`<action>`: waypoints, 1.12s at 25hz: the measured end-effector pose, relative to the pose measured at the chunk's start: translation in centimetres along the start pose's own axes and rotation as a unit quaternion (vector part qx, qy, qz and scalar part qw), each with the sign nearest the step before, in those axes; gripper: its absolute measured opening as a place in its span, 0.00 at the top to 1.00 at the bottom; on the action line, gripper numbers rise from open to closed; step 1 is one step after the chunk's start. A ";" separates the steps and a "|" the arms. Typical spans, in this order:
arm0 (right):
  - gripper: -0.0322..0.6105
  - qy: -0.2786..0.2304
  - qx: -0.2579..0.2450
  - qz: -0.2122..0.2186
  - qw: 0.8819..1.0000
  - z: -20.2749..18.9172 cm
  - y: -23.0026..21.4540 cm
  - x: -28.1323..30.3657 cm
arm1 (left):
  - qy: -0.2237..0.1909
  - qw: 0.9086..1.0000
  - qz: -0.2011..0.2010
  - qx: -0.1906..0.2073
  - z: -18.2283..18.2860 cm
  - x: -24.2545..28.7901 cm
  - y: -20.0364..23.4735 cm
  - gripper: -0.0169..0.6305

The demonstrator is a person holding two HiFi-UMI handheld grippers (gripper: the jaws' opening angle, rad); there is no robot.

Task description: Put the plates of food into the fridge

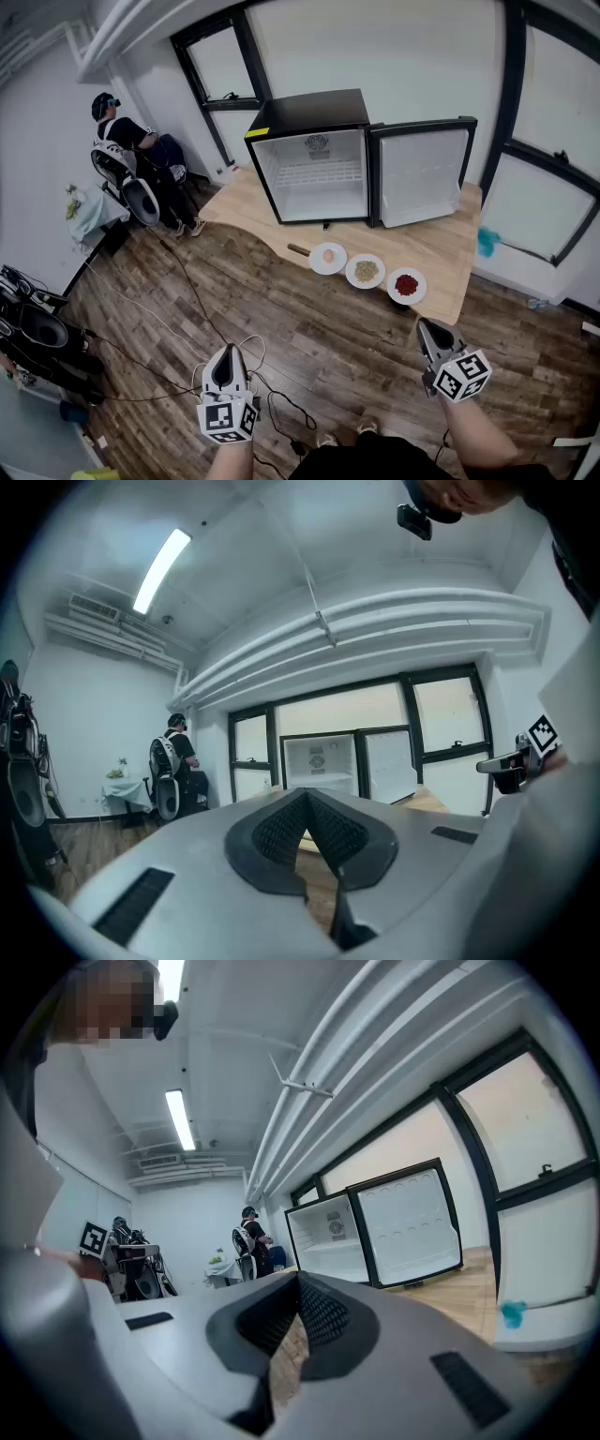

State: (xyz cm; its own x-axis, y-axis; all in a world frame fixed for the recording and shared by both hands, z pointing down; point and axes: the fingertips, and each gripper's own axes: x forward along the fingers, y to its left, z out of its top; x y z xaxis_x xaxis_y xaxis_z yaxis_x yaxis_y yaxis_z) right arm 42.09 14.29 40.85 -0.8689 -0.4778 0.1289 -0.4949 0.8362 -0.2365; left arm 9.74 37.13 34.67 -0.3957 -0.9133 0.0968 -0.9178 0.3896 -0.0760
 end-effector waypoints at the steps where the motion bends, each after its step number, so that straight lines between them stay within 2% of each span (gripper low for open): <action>1: 0.92 0.000 -0.001 0.001 1.000 0.0 -0.6 0.1 | 0.000 1.000 0.002 0.000 0.0 0.3 -0.4 0.97; 10: 0.92 0.009 -0.007 -0.001 1.000 -0.4 -3.7 2.6 | -0.003 1.000 0.003 -0.004 -0.5 2.6 -2.8 0.97; 13: 0.92 -0.001 -0.022 0.004 1.000 0.5 -3.5 3.9 | -0.011 1.000 0.005 -0.001 -0.4 3.8 -2.1 0.97; 17: 0.92 -0.020 -0.015 0.004 1.000 2.0 -3.7 6.0 | -0.024 1.000 0.005 -0.005 -0.1 5.9 -0.8 0.97; 23: 0.92 -0.030 -0.007 -0.009 0.999 2.8 -3.3 9.3 | -0.038 0.999 -0.016 0.003 1.1 9.9 1.5 0.97; 28: 0.92 -0.018 0.008 -0.029 0.999 2.0 -2.8 12.8 | -0.033 0.999 -0.036 0.003 1.0 13.6 3.9 0.97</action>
State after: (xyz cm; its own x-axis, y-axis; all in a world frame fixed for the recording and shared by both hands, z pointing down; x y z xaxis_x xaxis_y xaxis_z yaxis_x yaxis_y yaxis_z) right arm 32.39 5.33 41.25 -0.8375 -0.5354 0.1091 -0.5447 0.8023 -0.2441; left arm 0.84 26.12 34.72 -0.3254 -0.9448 0.0374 -0.9436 0.3219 -0.0776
